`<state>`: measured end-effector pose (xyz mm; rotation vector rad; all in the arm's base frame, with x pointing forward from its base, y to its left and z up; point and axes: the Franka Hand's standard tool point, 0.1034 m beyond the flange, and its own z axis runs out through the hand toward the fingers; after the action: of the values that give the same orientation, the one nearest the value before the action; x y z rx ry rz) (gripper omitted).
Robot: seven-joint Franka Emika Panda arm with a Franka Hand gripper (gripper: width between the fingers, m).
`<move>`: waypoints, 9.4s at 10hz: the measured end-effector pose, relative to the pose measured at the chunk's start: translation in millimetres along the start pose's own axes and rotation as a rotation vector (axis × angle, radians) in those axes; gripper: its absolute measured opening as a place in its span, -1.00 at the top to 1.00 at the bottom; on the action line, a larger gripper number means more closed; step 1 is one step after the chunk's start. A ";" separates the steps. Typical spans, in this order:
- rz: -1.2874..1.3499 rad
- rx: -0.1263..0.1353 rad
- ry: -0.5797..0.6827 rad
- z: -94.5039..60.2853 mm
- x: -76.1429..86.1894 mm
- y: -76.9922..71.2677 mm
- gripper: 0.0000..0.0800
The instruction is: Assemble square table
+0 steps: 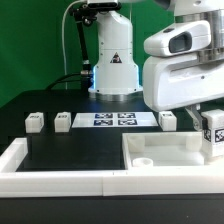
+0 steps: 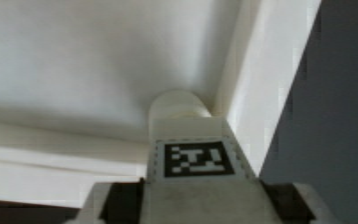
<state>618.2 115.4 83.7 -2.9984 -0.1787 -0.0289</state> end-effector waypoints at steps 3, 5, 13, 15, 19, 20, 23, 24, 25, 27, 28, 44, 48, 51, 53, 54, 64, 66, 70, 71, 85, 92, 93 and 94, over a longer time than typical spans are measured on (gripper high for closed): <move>0.316 0.000 0.019 1.2 0.3 -1.8 0.26; 0.515 0.003 0.031 2.1 0.0 -2.1 0.26; 0.973 0.011 0.018 8.2 -3.5 -13.8 -0.27; 0.830 0.004 0.008 7.4 -4.1 -14.4 -0.55; 0.383 -0.025 -0.030 9.6 -9.9 -19.3 -0.62; 0.286 -0.040 -0.046 10.2 -10.2 -18.4 -0.62; 0.030 -0.088 -0.035 11.5 -8.4 -27.1 -0.62; -0.049 -0.086 -0.021 10.7 -5.3 -27.0 -0.62; -0.132 -0.085 -0.007 9.1 -2.9 -22.1 -0.62; -0.285 -0.086 0.025 6.7 -0.3 -9.7 -0.62; -0.360 -0.087 0.023 7.8 -1.4 -5.3 -0.62; -0.630 -0.075 -0.026 4.7 3.5 -17.1 0.04; -0.604 -0.076 -0.026 4.8 3.7 -13.6 0.27; -0.460 -0.077 -0.021 5.3 3.6 -12.4 0.27; -0.336 -0.079 -0.014 5.3 3.7 -10.8 0.27; -0.250 -0.076 0.030 5.4 4.7 -8.6 0.27; 0.706 0.027 0.172 3.7 1.3 8.3 0.27; 0.844 0.038 0.174 4.2 1.7 7.1 0.27; 1.139 0.066 0.157 5.5 1.0 5.5 0.27; 1.147 0.069 0.157 5.4 1.0 5.7 0.27; 0.008 -0.067 0.080 7.0 7.0 -9.3 -0.62; -0.180 -0.097 0.091 7.5 8.6 -9.2 0.25; -0.173 -0.097 0.091 7.5 8.6 -7.9 0.25; -0.156 -0.097 0.092 7.5 8.6 -7.2 0.26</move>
Offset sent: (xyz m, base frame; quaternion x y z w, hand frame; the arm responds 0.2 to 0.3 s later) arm -0.0079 0.0048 -0.0040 -0.0132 0.0111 0.2168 0.9761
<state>625.9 124.5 77.5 -3.0632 -0.4111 -0.1971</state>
